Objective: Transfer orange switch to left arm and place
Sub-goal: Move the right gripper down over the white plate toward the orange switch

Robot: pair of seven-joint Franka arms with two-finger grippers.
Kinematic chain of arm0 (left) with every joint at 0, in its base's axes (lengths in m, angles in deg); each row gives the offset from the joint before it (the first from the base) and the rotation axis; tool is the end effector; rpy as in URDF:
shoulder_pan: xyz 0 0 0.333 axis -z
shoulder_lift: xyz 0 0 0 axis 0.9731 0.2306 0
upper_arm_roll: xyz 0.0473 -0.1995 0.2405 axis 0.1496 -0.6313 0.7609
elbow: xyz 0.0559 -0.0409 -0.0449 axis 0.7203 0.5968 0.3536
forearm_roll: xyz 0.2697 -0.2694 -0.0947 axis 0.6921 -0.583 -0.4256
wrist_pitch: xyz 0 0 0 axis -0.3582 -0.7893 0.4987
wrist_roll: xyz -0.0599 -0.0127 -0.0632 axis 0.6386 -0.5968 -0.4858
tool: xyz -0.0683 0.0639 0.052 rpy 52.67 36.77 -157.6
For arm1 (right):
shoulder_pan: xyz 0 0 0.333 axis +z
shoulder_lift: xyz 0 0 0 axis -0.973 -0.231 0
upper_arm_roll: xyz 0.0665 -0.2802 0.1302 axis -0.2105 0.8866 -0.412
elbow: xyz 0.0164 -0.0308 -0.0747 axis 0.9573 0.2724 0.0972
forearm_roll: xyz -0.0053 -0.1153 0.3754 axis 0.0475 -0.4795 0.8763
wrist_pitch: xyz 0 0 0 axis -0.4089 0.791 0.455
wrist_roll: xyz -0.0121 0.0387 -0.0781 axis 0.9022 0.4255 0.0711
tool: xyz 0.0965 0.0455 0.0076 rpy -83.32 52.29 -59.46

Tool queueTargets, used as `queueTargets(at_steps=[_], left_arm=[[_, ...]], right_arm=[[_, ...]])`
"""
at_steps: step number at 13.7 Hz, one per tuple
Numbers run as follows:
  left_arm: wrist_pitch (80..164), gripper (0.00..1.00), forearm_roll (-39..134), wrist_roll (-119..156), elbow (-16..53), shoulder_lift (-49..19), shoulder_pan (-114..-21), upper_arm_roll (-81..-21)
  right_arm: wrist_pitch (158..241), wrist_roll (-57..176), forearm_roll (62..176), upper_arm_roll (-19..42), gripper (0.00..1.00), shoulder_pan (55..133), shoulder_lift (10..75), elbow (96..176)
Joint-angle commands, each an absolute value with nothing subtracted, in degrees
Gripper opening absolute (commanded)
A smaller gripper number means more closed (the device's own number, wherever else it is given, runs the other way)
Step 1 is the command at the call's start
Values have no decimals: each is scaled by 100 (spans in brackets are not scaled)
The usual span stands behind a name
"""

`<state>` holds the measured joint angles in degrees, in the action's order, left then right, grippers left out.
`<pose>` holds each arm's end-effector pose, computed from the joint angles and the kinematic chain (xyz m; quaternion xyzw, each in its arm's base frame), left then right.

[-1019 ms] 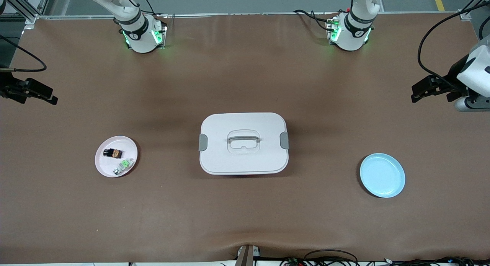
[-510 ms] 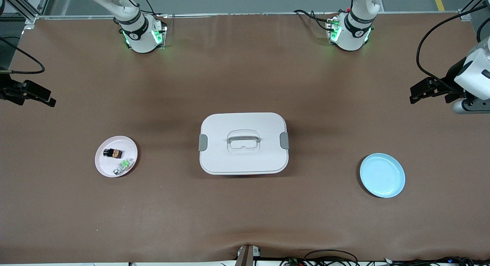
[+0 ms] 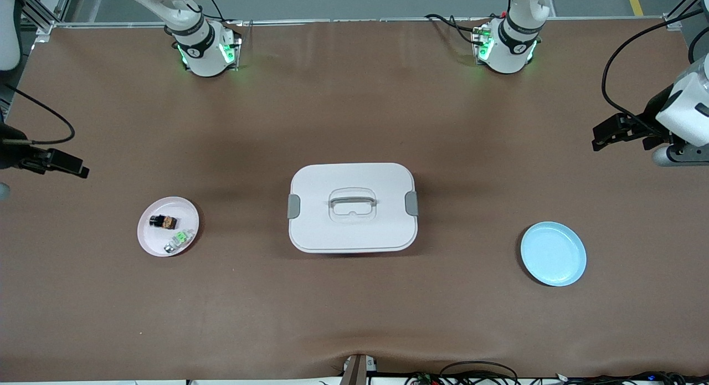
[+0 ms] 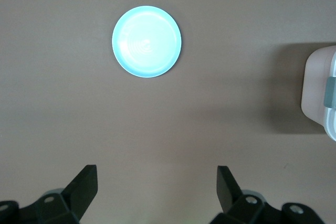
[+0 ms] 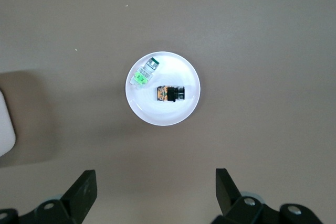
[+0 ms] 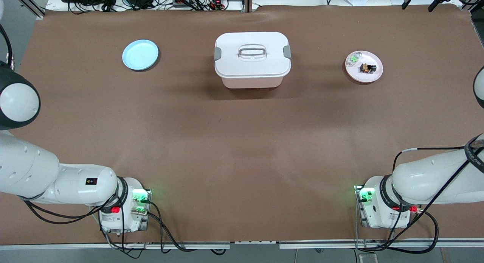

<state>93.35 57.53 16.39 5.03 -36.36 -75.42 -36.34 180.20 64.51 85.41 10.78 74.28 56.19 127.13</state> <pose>0.5724 -0.0424 0.6108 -0.9998 0.0013 0.0164 0.0088 0.6034 -0.0658 0.5383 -0.9974 0.0629 0.0290 0.0210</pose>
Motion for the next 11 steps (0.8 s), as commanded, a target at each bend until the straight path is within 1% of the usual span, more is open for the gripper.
queueTargets(at_steps=[1, 8, 11], left_arm=[[9398, 100, 5855, 1568, 560, -3694, -7570, -3654], [9442, 100, 5855, 1568, 577, -3667, -7562, -3662], [9529, 100, 5855, 1568, 639, -3667, -7553, -3663]], right_arm=[[18249, 6466, 8560, 1043, 100, 7348, 5364, 12628], [19189, 6528, 8621, 1017, 100, 7418, 4617, 12812], [19874, 6519, 8884, 1017, 100, 7445, 4502, 13320]])
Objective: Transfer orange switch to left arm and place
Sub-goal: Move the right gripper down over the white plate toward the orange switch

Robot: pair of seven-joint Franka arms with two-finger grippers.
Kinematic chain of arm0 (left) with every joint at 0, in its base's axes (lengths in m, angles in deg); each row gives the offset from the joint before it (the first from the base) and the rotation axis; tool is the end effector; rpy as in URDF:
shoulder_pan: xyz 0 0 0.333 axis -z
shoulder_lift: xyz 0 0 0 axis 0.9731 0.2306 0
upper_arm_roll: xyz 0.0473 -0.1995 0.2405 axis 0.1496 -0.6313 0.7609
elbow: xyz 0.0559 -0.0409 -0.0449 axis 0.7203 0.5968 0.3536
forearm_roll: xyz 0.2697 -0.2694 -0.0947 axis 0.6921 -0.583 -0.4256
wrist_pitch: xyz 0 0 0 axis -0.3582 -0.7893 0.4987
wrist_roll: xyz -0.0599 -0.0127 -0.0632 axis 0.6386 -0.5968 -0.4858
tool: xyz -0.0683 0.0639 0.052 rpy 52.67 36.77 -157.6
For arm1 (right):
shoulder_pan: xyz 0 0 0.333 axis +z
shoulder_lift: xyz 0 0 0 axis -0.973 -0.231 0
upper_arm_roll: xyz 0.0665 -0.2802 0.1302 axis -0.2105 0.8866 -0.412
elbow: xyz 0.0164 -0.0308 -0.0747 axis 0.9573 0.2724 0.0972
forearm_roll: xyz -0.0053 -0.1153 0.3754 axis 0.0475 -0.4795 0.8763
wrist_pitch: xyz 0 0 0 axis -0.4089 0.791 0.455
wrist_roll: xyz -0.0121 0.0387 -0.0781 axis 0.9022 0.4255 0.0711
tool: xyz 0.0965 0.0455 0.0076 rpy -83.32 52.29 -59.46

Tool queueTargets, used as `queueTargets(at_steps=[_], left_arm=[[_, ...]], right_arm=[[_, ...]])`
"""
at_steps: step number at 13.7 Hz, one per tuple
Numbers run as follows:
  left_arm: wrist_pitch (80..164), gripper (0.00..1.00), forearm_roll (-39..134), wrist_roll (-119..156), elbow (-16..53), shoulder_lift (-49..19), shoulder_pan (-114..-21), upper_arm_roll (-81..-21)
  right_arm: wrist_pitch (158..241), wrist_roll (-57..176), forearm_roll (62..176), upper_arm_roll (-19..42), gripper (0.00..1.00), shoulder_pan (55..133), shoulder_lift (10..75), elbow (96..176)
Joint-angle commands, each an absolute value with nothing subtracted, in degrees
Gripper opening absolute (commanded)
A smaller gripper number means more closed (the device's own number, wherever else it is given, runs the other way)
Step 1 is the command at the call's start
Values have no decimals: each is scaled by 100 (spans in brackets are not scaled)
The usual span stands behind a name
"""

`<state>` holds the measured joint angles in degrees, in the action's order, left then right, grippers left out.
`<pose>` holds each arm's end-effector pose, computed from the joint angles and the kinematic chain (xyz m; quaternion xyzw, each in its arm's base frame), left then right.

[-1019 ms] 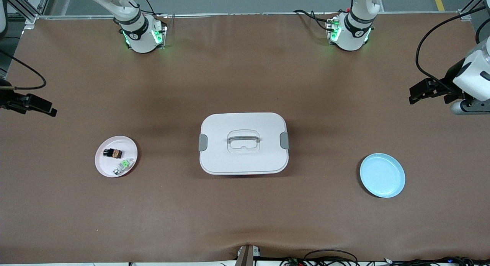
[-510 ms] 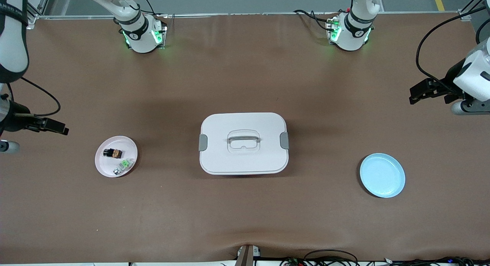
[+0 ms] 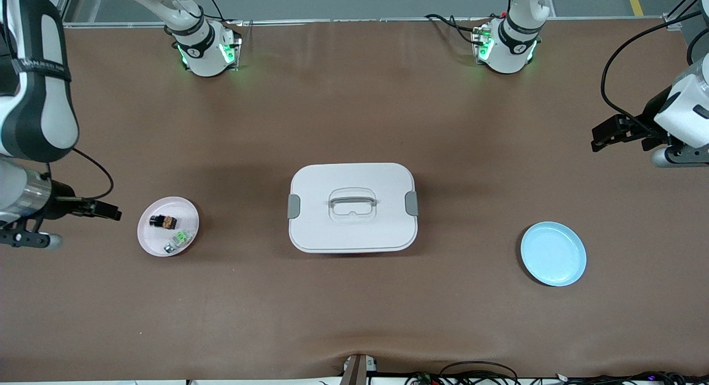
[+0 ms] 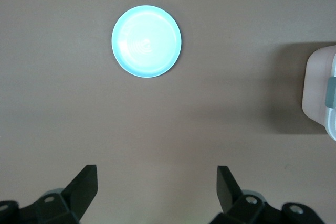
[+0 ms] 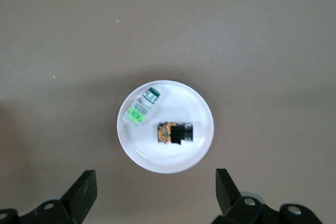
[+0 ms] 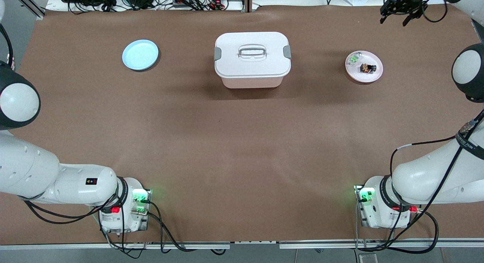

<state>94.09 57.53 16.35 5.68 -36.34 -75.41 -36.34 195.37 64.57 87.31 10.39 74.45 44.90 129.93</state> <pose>0.5735 -0.0426 0.6064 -0.9998 0.0019 0.0158 0.0087 0.6547 -0.0630 0.4121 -0.9970 0.0695 0.0189 0.0274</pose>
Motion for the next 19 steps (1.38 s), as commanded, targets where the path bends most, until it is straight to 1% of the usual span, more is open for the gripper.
queueTargets(at_steps=[1, 4, 5, 9, 11, 15, 19], left_arm=[[9608, 100, 5855, 1568, 717, -3667, -7535, -3680], [9618, 100, 5855, 1568, 736, -3702, -7535, -3698], [9618, 100, 5855, 1568, 744, -3711, -7535, -3698], [9705, 100, 5855, 1542, 753, -3685, -7570, -3698], [9775, 100, 5855, 1551, 805, -3615, -7562, -3689], [9828, 100, 5855, 1551, 806, -3571, -7553, -3689], [9881, 100, 5855, 1551, 919, -3562, -7544, -3689]], right_arm=[[20059, 6476, 8885, 1017, 100, 7436, 4423, 13461], [20183, 6466, 8876, 1017, 100, 7419, 4072, 13524], [20349, 6458, 8876, 1017, 100, 7410, 4010, 13646], [21429, 6309, 8876, 1017, 100, 7410, 4001, 14463], [21870, 6238, 8876, 1017, 100, 7392, 3940, 14736], [22091, 6238, 8885, 1017, 100, 7357, 3816, 14886], [22266, 6246, 8893, 1017, 100, 7392, 3667, 14878]])
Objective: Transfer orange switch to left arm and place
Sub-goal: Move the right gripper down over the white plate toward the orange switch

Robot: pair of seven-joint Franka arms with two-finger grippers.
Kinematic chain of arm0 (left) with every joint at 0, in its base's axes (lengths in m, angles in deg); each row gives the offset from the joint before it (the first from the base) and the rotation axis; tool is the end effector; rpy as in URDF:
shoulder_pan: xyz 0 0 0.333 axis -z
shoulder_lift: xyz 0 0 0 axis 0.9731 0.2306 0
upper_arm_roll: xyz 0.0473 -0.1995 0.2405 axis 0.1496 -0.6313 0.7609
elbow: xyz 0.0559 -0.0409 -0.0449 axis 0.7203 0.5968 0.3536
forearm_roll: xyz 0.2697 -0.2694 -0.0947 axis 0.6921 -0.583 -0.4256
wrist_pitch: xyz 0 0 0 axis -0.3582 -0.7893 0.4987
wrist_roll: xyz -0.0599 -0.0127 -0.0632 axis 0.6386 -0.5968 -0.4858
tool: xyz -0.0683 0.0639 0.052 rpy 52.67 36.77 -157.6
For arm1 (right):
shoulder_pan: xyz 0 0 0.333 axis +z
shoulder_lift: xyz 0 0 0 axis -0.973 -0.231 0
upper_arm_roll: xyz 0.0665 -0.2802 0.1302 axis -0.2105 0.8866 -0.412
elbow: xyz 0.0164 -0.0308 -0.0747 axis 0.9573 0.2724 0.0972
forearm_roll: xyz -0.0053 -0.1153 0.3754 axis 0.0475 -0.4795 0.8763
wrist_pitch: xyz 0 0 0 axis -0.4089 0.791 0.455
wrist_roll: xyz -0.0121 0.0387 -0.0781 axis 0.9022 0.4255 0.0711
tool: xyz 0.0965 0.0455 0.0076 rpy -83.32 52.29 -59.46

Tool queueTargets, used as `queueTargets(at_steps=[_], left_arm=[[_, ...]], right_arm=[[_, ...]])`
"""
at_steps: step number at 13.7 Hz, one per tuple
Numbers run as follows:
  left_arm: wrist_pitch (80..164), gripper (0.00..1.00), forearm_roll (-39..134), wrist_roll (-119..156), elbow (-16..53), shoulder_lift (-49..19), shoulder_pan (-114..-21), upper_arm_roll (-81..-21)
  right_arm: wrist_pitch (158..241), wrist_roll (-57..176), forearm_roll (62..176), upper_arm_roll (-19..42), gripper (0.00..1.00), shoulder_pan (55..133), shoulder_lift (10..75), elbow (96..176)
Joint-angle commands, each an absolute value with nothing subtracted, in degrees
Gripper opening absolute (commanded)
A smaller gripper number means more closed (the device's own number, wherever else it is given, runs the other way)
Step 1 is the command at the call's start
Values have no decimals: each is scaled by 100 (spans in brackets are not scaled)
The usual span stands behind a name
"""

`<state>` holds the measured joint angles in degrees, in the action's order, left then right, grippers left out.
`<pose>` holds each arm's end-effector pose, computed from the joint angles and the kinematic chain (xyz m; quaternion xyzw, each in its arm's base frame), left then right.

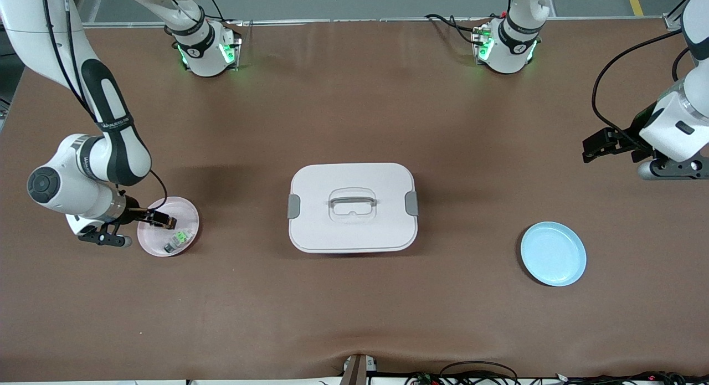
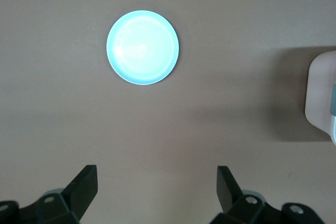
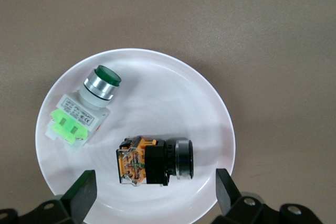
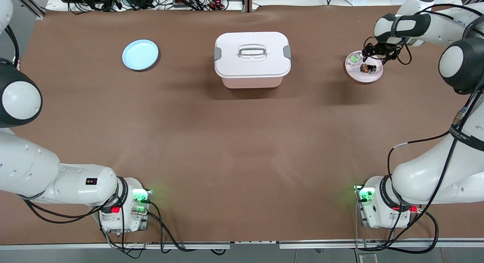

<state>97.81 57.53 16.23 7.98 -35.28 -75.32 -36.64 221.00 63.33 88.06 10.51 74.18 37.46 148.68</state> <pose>0.5833 -0.0471 0.5822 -0.9999 0.0068 0.0127 0.0077 0.6120 -0.0710 0.2227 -0.9963 0.0806 0.0236 0.0164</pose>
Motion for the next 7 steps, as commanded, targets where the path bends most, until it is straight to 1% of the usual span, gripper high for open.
queueTargets(at_steps=[1, 5, 7], left_arm=[[9907, 100, 5855, 1551, 938, -3562, -7553, -3689], [9908, 100, 5855, 1551, 955, -3579, -7553, -3698], [9908, 100, 5855, 1560, 955, -3571, -7553, -3698]], right_arm=[[22319, 6255, 8893, 1008, 100, 7409, 3641, 14886], [22346, 6247, 8893, 1008, 100, 7418, 3588, 14878], [22486, 6247, 8885, 1008, 100, 7419, 3509, 14878]])
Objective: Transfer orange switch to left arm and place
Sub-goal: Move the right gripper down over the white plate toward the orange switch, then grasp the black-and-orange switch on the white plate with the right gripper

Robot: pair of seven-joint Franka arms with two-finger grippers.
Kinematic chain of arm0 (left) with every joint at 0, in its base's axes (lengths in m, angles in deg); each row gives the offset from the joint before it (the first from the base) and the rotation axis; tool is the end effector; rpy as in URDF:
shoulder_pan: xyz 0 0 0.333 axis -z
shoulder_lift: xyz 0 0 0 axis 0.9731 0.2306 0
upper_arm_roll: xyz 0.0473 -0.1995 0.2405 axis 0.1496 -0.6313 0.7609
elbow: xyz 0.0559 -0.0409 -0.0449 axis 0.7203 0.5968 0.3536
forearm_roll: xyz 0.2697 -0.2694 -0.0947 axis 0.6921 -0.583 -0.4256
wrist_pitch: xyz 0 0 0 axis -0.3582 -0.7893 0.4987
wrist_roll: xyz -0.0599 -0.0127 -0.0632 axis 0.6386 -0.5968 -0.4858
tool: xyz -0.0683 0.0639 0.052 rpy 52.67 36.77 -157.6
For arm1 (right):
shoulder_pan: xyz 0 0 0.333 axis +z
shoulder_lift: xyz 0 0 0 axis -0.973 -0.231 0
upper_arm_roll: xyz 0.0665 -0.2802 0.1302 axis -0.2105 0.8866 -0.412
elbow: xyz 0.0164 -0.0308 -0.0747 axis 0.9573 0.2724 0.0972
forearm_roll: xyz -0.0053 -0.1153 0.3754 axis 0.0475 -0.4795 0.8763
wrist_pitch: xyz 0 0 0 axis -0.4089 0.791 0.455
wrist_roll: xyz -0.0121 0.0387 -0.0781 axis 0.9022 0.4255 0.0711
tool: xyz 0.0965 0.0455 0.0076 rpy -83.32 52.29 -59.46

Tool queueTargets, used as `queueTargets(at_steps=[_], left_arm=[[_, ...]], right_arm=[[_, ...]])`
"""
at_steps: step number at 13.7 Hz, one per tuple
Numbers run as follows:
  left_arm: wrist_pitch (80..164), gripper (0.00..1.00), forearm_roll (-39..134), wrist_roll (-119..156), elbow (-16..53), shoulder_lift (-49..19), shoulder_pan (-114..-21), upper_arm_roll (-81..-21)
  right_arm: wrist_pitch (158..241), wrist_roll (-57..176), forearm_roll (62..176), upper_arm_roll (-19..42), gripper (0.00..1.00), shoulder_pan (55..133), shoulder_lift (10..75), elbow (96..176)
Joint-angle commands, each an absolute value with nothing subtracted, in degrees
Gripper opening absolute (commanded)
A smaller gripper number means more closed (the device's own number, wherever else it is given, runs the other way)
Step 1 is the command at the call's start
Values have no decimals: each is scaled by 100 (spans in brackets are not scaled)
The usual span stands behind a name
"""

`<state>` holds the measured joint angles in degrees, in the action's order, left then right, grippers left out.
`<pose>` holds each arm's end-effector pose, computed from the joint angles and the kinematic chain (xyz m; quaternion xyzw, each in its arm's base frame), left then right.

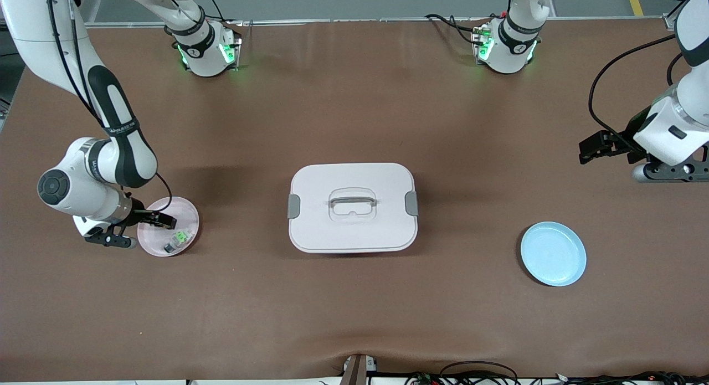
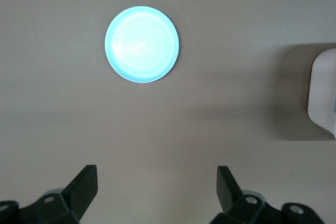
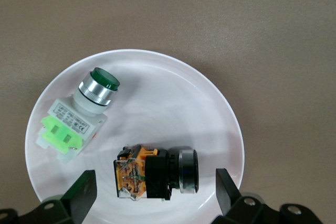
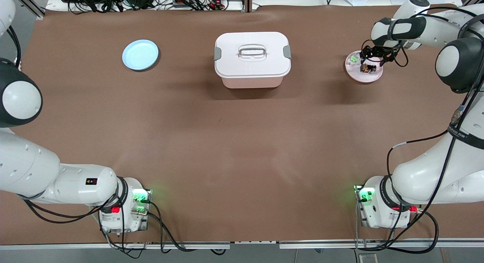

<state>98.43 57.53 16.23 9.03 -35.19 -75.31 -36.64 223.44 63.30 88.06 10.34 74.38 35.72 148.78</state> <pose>0.5837 -0.0473 0.5735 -0.9998 0.0071 0.0172 0.0080 0.6128 -0.0678 0.2069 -0.9967 0.0778 0.0185 0.0143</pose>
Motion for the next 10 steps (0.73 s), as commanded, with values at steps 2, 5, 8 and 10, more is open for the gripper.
queueTargets(at_steps=[2, 5, 8, 10], left_arm=[[9908, 100, 5855, 1560, 955, -3571, -7553, -3689], [9908, 100, 5855, 1560, 964, -3571, -7553, -3689], [9908, 100, 5855, 1560, 955, -3579, -7553, -3698], [9899, 100, 5855, 1568, 964, -3580, -7562, -3698]], right_arm=[[22513, 6247, 8893, 1008, 100, 7410, 3447, 14878], [22556, 6247, 8893, 1008, 100, 7418, 3394, 14886], [22583, 6247, 8893, 1008, 100, 7427, 3333, 14886], [22592, 6247, 8893, 1008, 100, 7427, 3324, 14886]])
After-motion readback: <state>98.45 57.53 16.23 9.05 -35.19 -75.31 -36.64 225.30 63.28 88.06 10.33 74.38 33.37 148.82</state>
